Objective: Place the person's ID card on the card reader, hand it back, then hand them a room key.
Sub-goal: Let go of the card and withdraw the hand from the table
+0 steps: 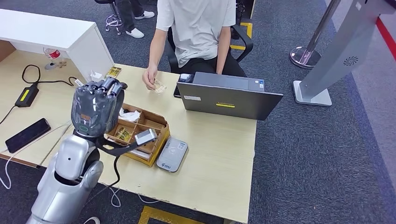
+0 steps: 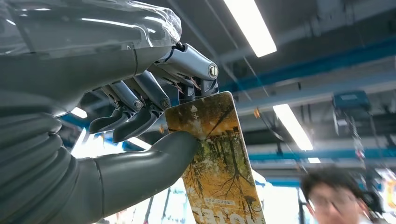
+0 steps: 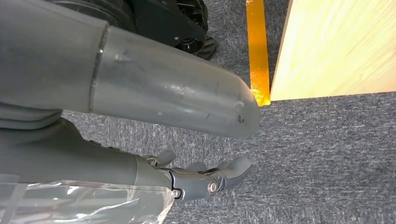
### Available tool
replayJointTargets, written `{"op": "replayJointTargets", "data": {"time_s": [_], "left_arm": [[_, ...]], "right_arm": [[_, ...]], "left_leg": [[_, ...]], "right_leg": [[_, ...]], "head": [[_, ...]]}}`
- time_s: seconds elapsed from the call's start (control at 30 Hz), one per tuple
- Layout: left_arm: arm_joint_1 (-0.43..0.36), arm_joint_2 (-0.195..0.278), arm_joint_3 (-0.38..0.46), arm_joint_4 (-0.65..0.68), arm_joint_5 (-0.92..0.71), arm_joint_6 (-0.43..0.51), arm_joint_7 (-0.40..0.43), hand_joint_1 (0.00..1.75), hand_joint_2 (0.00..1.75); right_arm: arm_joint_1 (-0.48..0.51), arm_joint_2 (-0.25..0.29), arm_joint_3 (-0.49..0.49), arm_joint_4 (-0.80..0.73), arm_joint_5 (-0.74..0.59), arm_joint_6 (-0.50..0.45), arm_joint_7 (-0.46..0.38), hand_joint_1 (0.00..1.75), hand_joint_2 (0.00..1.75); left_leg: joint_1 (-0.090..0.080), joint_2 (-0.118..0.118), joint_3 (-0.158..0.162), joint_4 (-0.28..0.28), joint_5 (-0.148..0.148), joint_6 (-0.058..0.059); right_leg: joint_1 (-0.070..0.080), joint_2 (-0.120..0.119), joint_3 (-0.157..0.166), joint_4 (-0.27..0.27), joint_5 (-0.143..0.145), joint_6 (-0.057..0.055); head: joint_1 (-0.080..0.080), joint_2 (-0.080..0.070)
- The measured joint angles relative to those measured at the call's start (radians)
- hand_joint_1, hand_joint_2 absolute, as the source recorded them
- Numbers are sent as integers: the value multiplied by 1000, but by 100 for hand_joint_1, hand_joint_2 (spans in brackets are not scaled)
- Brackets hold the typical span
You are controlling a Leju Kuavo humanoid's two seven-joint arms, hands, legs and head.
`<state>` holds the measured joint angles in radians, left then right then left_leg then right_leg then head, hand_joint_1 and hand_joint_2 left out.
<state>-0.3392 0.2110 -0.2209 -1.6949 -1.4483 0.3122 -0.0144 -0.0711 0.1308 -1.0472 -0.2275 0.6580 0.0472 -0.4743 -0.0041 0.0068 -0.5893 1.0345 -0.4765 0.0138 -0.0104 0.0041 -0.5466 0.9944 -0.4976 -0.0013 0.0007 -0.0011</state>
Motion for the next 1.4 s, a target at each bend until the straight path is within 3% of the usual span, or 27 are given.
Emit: {"op": "replayJointTargets", "data": {"time_s": [0.27,0.5,0.63,0.93,1.03,1.17,1.3,1.4], "left_arm": [[-276,3,-31,283,-63,-9,96,175,175],[-355,-1,-60,479,-63,4,133,175,175],[-366,-3,-61,535,-63,9,138,0,175],[-364,-2,-61,578,-59,21,129,0,175],[-336,1,-61,547,-49,43,102,0,175],[-226,25,-56,403,26,75,47,0,175],[-46,84,6,197,239,102,-42,0,175],[116,132,130,61,427,102,-133,0,175]], "right_arm": [[-20,0,13,1,41,9,25,0,0],[-21,0,27,4,51,4,41,0,0],[-20,0,28,6,54,0,44,0,0],[-15,0,28,7,54,3,45,0,0],[-14,0,27,8,46,3,46,0,0],[-6,0,20,10,26,2,39,0,0],[4,0,1,10,5,1,34,0,0],[12,0,-17,10,-9,1,33,0,0]], "left_leg": [[0,1,0,0,2,-1],[0,2,0,0,1,-1],[0,2,0,0,1,-1],[0,1,-1,0,1,-1],[0,2,-1,0,1,-1],[0,2,-1,-1,1,-1],[-1,6,-1,-1,-1,-2],[-1,7,-1,-2,-2,-3]], "right_leg": [[0,1,0,0,2,1],[0,2,-1,0,2,1],[0,2,-1,0,2,1],[0,2,-1,0,2,1],[0,2,-1,0,2,1],[-1,3,-1,0,1,1],[0,6,-2,1,0,-1],[0,7,-3,1,-1,-2]], "head": [[0,0],[0,0],[0,0],[0,0],[0,0],[1,0],[1,0],[1,0]]}}
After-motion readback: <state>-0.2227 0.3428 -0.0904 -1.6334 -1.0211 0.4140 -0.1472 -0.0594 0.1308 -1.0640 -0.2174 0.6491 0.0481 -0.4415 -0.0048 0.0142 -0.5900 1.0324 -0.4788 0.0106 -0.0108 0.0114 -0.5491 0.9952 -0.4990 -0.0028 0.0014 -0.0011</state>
